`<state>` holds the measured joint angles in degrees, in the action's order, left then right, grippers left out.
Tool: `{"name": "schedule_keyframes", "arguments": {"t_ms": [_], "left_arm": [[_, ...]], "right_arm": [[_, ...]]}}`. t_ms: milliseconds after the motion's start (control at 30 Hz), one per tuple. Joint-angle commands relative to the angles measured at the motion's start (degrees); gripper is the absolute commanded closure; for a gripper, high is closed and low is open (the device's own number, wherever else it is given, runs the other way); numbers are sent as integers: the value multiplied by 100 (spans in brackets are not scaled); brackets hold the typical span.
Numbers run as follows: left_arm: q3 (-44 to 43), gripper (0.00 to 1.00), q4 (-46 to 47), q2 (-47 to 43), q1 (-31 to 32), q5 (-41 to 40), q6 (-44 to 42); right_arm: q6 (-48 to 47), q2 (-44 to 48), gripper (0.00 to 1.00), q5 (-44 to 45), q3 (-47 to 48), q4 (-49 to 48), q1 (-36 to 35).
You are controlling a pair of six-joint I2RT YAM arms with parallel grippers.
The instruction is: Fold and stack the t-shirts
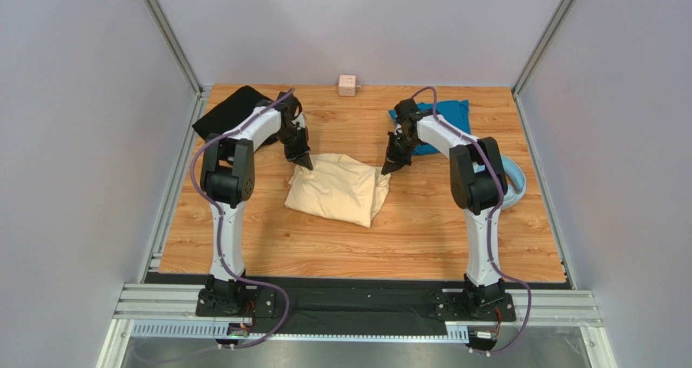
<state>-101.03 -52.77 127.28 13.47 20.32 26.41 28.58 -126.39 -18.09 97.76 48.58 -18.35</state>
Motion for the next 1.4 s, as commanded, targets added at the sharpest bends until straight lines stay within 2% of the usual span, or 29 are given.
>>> {"name": "schedule_keyframes", "arguments": {"t_ms": [0, 33, 100, 133, 167, 200, 267, 300, 367, 500, 633, 767, 867, 967, 1000, 1067, 1167, 1300, 1367], "left_arm": [[-460, 100, -93, 165, 24, 534, -259], [-470, 100, -49, 130, 24, 604, -286], [-426, 100, 143, -63, 15, 772, -330], [-417, 97, 188, -142, 15, 842, -321], [-417, 89, 241, -282, -3, 1069, -278], [-435, 87, 372, -335, -55, 1262, -234], [-487, 77, 426, -510, -134, 1605, -15], [-505, 76, 426, -590, -230, 1598, 65], [-444, 76, 435, -879, -371, 1555, 232], [301, 75, 505, -1547, -845, 1361, 216], [707, 76, 347, -1988, -890, 1255, -285], [1111, 79, 241, -2120, -890, 1273, -435], [1542, 77, 434, -2129, -890, 1335, -488], [1841, 73, 531, -2006, -908, 1422, -497], [1894, 68, 531, -1971, -908, 1466, -488], [2210, 68, 847, -2023, -908, 1791, -471], [2281, 71, 918, -2058, -899, 1932, -505], [2439, 83, 927, -1945, -847, 2099, -514], [2632, 84, 936, -1927, -724, 2056, -541]], "right_arm": [[-45, 17, 100, -466, 94, -208, -20], [-19, 87, 99, -537, 129, -243, -20], [51, 333, 87, -747, 330, -331, -2], [69, 404, 83, -801, 436, -357, -2], [112, 483, 79, -880, 516, -384, -2], [130, 605, 78, -1020, 690, -384, 7], [157, 729, 76, -1135, 832, -384, 33], [218, 834, 75, -1249, 885, -384, 33], [245, 905, 75, -1337, 1043, -332, 33], [472, 949, 75, -1741, 1044, -340, -72], [517, 695, 87, -1769, 921, -331, -545], [535, 336, 92, -1628, 842, -226, -924], [544, 63, 92, -1584, 842, -226, -1100], [491, -201, 89, -1497, 929, -95, -1145], [439, -359, 88, -1400, 973, -16, -1145], [289, -501, 87, -1075, 947, 266, -1145], [306, -492, 89, -934, 754, 328, -1127], [324, -632, 92, -968, 684, 310, -1118], [376, -694, 94, -969, 666, 310, -1136]]}}
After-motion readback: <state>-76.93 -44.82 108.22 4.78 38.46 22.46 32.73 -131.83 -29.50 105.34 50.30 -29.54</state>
